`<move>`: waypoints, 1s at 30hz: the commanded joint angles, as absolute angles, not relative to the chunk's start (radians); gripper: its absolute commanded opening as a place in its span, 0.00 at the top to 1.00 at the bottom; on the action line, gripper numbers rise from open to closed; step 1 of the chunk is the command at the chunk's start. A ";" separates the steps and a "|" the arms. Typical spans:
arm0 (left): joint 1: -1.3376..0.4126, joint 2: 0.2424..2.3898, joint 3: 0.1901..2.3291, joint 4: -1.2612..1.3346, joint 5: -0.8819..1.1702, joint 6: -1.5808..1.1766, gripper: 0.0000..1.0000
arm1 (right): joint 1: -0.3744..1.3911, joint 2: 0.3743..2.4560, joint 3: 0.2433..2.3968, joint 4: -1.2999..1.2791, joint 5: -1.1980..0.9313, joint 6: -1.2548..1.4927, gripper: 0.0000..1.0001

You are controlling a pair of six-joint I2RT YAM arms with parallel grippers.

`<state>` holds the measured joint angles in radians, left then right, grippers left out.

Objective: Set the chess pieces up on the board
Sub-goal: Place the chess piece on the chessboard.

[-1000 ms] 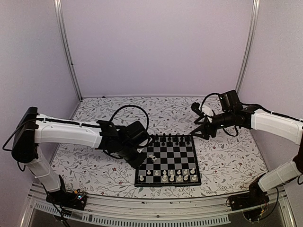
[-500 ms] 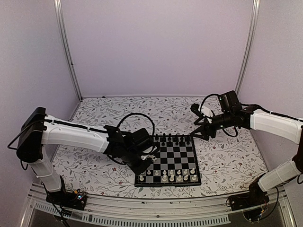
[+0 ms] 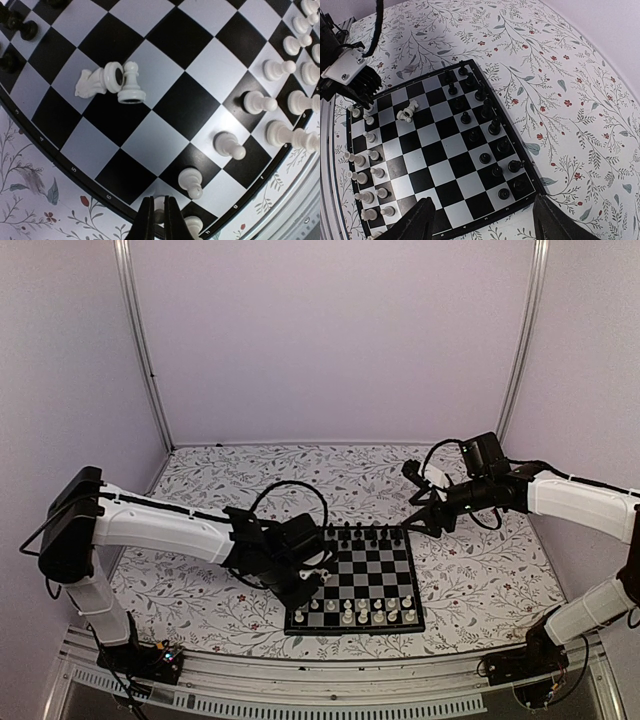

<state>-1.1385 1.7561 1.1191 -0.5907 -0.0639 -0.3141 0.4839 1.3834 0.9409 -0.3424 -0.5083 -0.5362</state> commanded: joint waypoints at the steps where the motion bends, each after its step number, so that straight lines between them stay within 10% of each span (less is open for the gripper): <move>1: -1.152 1.776 1.133 -0.580 -0.089 -0.311 1.00 | 0.480 1.395 0.931 -0.334 -0.518 -0.542 0.29; 30: -1.152 1.771 1.124 -0.609 -0.095 -0.324 0.87 | 0.479 1.410 0.934 -0.345 -0.528 -0.546 0.29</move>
